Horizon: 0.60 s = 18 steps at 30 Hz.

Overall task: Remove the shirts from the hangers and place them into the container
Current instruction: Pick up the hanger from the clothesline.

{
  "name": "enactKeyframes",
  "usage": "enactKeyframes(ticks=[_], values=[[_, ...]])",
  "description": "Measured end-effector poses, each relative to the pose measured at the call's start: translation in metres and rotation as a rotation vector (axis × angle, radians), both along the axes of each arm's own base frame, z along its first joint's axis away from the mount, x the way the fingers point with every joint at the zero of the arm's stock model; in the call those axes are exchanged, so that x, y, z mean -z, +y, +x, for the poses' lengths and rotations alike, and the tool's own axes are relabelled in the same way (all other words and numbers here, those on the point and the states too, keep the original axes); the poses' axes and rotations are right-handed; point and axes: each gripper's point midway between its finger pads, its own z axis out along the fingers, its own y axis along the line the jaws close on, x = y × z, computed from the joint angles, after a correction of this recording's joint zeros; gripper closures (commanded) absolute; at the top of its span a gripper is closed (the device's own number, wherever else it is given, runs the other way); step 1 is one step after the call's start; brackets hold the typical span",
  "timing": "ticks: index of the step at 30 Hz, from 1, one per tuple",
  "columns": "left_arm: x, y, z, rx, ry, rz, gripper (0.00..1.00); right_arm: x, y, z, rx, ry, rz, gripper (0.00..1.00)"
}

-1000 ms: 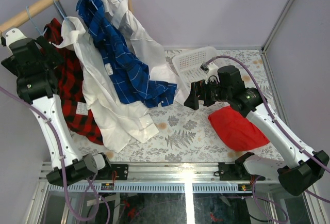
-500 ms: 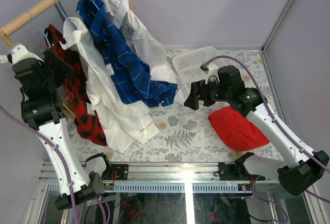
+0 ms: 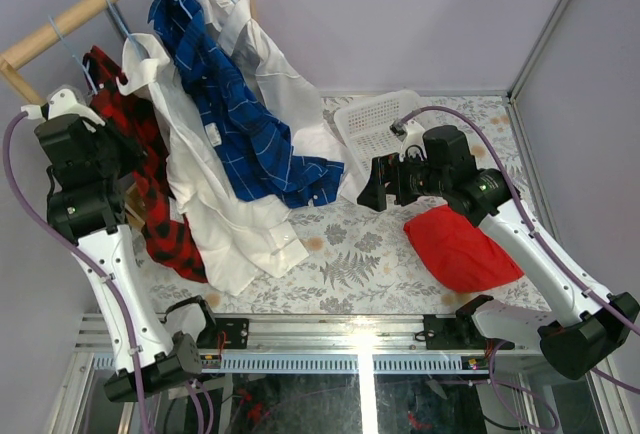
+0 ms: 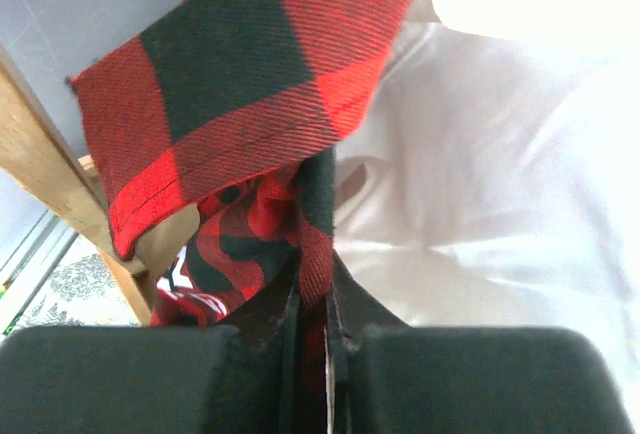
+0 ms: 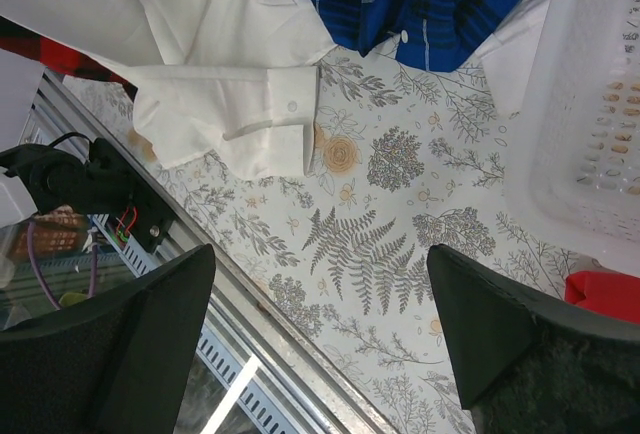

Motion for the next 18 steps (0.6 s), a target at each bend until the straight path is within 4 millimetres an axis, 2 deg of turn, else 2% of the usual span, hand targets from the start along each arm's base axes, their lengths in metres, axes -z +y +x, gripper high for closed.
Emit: enactKeyframes(ticks=[9, 14, 18], values=[[-0.049, -0.023, -0.021, 0.070, -0.139, 0.040, 1.00, -0.001, 0.001, 0.000, 0.009, 0.010, 0.009, 0.06], [-0.056, -0.031, -0.027, 0.093, -0.174, 0.050, 1.00, -0.003, 0.001, -0.001, 0.012, 0.008, 0.015, 0.06], [-0.054, -0.041, -0.030, 0.136, -0.200, 0.041, 1.00, -0.007, 0.001, -0.002, 0.014, 0.001, 0.027, 0.06]])
